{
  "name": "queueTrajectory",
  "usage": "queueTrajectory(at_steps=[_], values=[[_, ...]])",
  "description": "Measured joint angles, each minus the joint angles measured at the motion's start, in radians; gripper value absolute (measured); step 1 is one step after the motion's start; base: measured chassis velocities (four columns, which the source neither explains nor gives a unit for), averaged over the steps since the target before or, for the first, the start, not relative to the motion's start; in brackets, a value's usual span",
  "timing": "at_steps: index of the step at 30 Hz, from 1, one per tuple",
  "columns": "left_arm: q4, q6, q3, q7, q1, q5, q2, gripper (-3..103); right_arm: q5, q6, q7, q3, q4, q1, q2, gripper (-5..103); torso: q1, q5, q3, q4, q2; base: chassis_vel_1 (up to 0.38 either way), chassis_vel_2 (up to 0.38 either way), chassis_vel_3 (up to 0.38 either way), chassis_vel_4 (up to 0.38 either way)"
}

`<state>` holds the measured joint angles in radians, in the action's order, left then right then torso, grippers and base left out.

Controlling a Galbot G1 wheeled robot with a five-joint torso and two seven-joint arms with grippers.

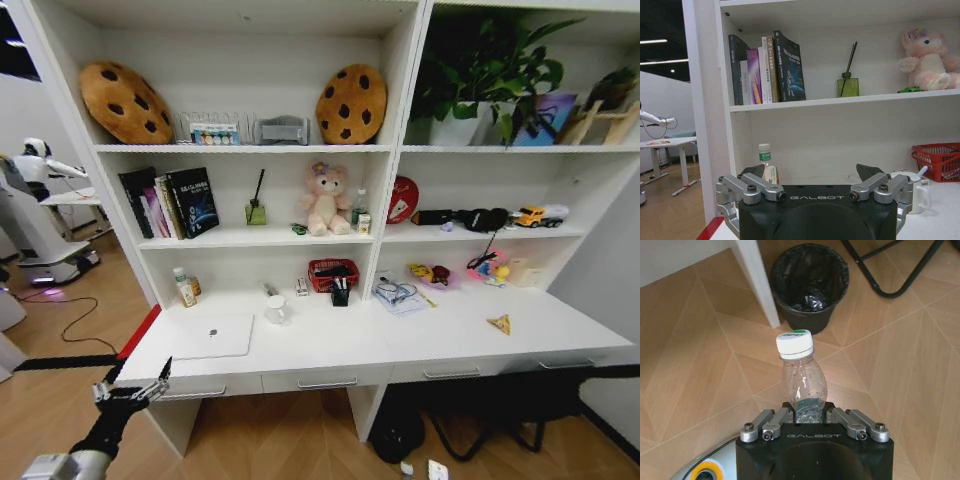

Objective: Organize the objects on the table.

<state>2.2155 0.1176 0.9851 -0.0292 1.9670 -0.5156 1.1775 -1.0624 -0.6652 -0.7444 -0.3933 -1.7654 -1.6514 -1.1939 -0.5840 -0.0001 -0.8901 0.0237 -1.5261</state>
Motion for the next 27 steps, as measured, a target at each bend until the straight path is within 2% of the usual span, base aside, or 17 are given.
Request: queueTrajectory(at_steps=[11,12,15,17,18,21,22,23,27], values=[[0.000,0.000,0.000,0.000,0.000,0.000,0.000,100,0.023,0.014,0.042,-0.015,0.059,0.032,0.007,24,0.000,0.0007,0.000,0.0003,0.000,-0.166,-0.164,0.158,0.155],[0.000,0.000,0.000,0.000,0.000,0.000,0.000,100,0.025,0.016,0.043,-0.015,0.059,0.033,0.009,24,0.000,-0.0006,0.000,0.0000,0.000,-0.231,-0.250,0.266,0.236],[0.000,0.000,0.000,0.000,0.000,0.000,0.000,100,0.033,0.020,0.043,-0.013,0.056,0.035,0.010,24,0.000,0.0008,0.000,-0.0003,0.000,-0.221,-0.201,0.221,0.229],[0.000,0.000,0.000,0.000,0.000,0.000,0.000,100,0.043,0.023,0.045,-0.010,0.053,0.036,0.009,24,0.000,0.0005,0.000,0.0004,0.000,-0.173,-0.236,0.188,0.173],[0.000,0.000,0.000,0.000,0.000,0.000,0.000,100,0.063,0.028,0.051,-0.004,0.051,0.040,0.007,24,0.000,-0.0007,0.000,0.0003,0.000,-0.149,-0.152,0.130,0.173],[0.000,0.000,0.000,0.000,0.000,0.000,0.000,100,0.121,0.039,0.091,0.006,0.055,0.044,0.009,24,0.000,0.0011,0.000,-0.0001,0.000,-0.101,-0.129,0.065,0.089],[0.000,0.000,0.000,0.000,0.000,0.000,0.000,100,0.140,0.041,0.109,0.010,0.065,0.051,0.015,24,0.000,0.0003,0.000,0.0003,0.000,0.000,0.000,0.000,0.000],[0.000,0.000,0.000,0.000,0.000,0.000,0.000,100,0.144,0.041,0.112,0.010,0.077,0.058,0.017,24,0.000,-0.0006,0.000,0.0002,0.000,0.000,0.000,0.000,0.000],[0.000,0.000,0.000,0.000,0.000,0.000,0.000,100,0.145,0.043,0.123,0.004,0.130,0.084,0.027,24,0.000,0.0001,0.000,0.0000,0.000,0.017,0.031,-0.012,-0.020]])
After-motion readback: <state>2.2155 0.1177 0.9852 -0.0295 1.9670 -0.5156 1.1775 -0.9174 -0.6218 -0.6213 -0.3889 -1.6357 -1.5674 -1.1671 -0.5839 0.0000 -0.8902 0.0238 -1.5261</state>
